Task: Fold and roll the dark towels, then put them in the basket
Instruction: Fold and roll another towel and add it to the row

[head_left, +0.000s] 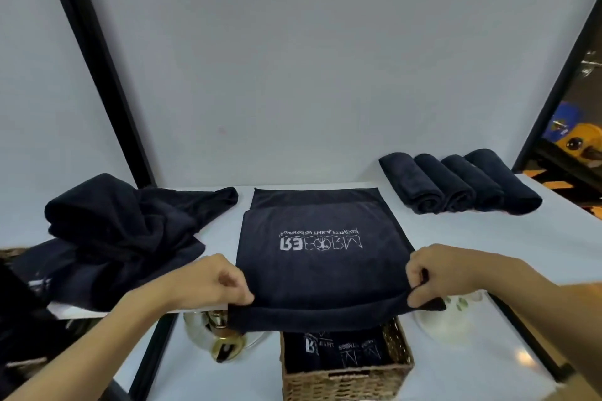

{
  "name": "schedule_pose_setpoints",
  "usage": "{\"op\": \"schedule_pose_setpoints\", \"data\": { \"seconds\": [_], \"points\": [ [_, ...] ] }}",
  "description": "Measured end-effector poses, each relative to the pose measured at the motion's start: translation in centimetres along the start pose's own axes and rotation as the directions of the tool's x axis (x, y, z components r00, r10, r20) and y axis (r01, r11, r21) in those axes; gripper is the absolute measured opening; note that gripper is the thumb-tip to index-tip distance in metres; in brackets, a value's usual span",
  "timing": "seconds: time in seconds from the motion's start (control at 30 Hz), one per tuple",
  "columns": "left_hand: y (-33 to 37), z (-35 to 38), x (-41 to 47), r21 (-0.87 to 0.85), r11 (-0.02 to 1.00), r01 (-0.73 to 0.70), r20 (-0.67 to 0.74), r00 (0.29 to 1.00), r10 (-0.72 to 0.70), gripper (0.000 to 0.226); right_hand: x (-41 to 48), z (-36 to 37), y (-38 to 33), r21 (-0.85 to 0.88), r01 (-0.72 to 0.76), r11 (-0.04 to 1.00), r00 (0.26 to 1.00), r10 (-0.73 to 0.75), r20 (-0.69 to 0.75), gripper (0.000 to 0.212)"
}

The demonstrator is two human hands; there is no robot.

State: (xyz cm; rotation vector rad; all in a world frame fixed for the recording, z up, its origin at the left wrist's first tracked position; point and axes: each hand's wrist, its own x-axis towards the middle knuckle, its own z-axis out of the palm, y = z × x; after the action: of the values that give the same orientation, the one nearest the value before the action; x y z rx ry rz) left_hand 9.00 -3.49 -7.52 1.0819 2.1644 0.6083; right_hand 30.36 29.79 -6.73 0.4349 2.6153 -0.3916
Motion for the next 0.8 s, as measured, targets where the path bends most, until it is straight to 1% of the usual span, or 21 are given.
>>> {"op": "schedule_pose_setpoints", "data": {
  "seconds": [0.07, 0.1, 0.17, 0.23, 0.27, 0.33, 0.4, 0.43, 0.5, 0.53, 0.63, 0.73, 0.8],
  "points": [
    [-0.6, -0.7, 2.5, -0.079, 0.997, 0.014, -0.116, 0.993, -0.023, 0.017, 1.4, -0.8, 0.1, 0.171, -0.015, 0.985, 1.0, 0.014, 0.005, 0.033],
    [-1.1, -0.9, 4.2, -0.078, 0.996, 0.036, -0.195, 0.98, -0.05, 0.017, 2.6, -1.3, 0.2, 0.248, -0.028, 0.968, 0.999, 0.037, -0.031, 0.034],
    [-2.1, -1.1, 7.8, 0.061, 0.992, 0.11, -0.339, 0.937, -0.083, 0.021, 5.8, -2.0, 0.5, 0.357, -0.024, 0.934, 0.98, 0.093, -0.176, 0.026],
    [-2.4, -1.4, 10.9, 0.166, 0.964, 0.208, -0.451, 0.885, -0.114, 0.033, 9.3, -2.7, 0.6, 0.414, -0.033, 0.909, 0.934, 0.175, -0.31, 0.02],
    [-2.5, -1.7, 12.3, 0.169, 0.954, 0.248, -0.504, 0.853, -0.133, 0.038, 10.9, -3.0, 0.7, 0.427, -0.047, 0.903, 0.912, 0.213, -0.35, 0.024],
    [-3.1, -2.5, 14.7, 0.122, 0.943, 0.309, -0.574, 0.797, -0.187, 0.048, 13.8, -3.8, 1.0, 0.389, -0.107, 0.915, 0.875, 0.272, -0.4, 0.037],
    [-3.6, -3.5, 16.5, 0.07, 0.942, 0.329, -0.568, 0.789, -0.234, 0.053, 15.8, -4.4, 1.5, 0.326, -0.176, 0.929, 0.851, 0.31, -0.424, 0.045],
    [-3.8, -4.0, 17.1, 0.044, 0.945, 0.323, -0.543, 0.802, -0.249, 0.047, 16.4, -4.8, 1.7, 0.315, -0.199, 0.928, 0.855, 0.321, -0.407, 0.043],
    [-3.6, -4.9, 17.7, 0.015, 0.955, 0.295, -0.501, 0.829, -0.248, 0.022, 17.0, -5.6, 2.0, 0.328, -0.215, 0.92, 0.876, 0.33, -0.352, 0.026],
    [-3.5, -5.3, 17.7, 0.014, 0.962, 0.274, -0.494, 0.838, -0.232, 0.014, 17.1, -6.0, 2.1, 0.317, -0.219, 0.923, 0.887, 0.324, -0.33, 0.019],
    [-3.1, -6.3, 17.7, -0.011, 0.979, 0.204, -0.49, 0.852, -0.183, 0.015, 17.4, -7.3, 2.6, 0.241, -0.209, 0.948, 0.902, 0.282, -0.328, 0.027],
    [-2.4, -7.6, 17.6, -0.211, 0.975, 0.073, -0.514, 0.84, -0.174, 0.016, 17.4, -8.2, 3.3, 0.237, -0.173, 0.956, 0.877, 0.259, -0.404, 0.013],
    [-1.9, -8.4, 17.9, -0.313, 0.95, 0.001, -0.489, 0.857, -0.163, 0.013, 17.4, -8.7, 3.4, 0.259, -0.158, 0.953, 0.848, 0.265, -0.458, 0.011]
  ]
}}
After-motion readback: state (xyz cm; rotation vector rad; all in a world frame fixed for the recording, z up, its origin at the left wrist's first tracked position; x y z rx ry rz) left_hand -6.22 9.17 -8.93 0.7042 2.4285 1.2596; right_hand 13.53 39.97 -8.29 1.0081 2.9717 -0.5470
